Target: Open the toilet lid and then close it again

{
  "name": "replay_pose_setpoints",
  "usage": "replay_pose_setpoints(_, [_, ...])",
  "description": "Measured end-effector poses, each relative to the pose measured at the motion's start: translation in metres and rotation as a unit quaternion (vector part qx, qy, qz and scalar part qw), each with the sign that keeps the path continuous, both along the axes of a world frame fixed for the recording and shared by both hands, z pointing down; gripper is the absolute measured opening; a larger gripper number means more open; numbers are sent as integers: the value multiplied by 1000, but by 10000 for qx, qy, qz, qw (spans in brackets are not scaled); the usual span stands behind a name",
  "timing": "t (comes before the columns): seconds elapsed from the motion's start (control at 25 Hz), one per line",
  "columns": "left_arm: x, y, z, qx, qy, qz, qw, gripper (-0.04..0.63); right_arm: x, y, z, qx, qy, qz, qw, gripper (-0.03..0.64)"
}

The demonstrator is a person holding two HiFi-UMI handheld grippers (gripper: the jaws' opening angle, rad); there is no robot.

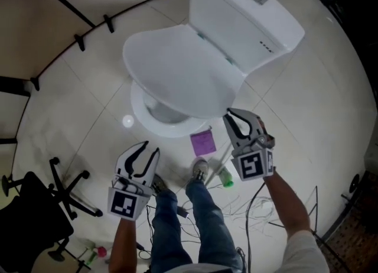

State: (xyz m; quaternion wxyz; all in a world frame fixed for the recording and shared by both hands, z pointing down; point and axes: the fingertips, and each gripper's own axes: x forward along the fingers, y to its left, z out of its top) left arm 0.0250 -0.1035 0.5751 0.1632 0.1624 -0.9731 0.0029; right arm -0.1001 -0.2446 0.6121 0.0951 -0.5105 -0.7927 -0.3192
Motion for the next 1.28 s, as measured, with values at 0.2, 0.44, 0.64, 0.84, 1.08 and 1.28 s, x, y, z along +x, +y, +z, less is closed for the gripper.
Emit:
replay_pose_setpoints(0.2, [-16, -7, -31, -57, -108, 145, 9998, 107, -44, -19, -33, -653, 252, 855, 9939, 48])
replay_pose_setpoints(0.44, [-30, -6, -58, -83, -223, 208, 9995, 108, -111, -46, -55, -1278, 870, 1935, 9688, 38])
replay_pose_setpoints(0.64, [-33, -7, -66, -147, -68, 288, 9995, 108, -167, -78, -55, -1900, 1454, 2839, 9285, 37])
replay_pose_setpoints(0.84, [-43, -10, -77, -60, -116, 279, 9995, 109, -199, -95, -50, -2375, 2067, 3427, 8851, 38])
replay_pose_setpoints(1.08, [-50, -2, -91, -48, -155, 298, 9994, 108, -198, -97, -46, -2261, 2201, 3626, 8769, 43])
replay_pose_setpoints(1.28, [-60, 4, -110, 303, -116, 359, 9988, 109, -185, -91, -62, -1921, 1833, 3259, 9073, 54])
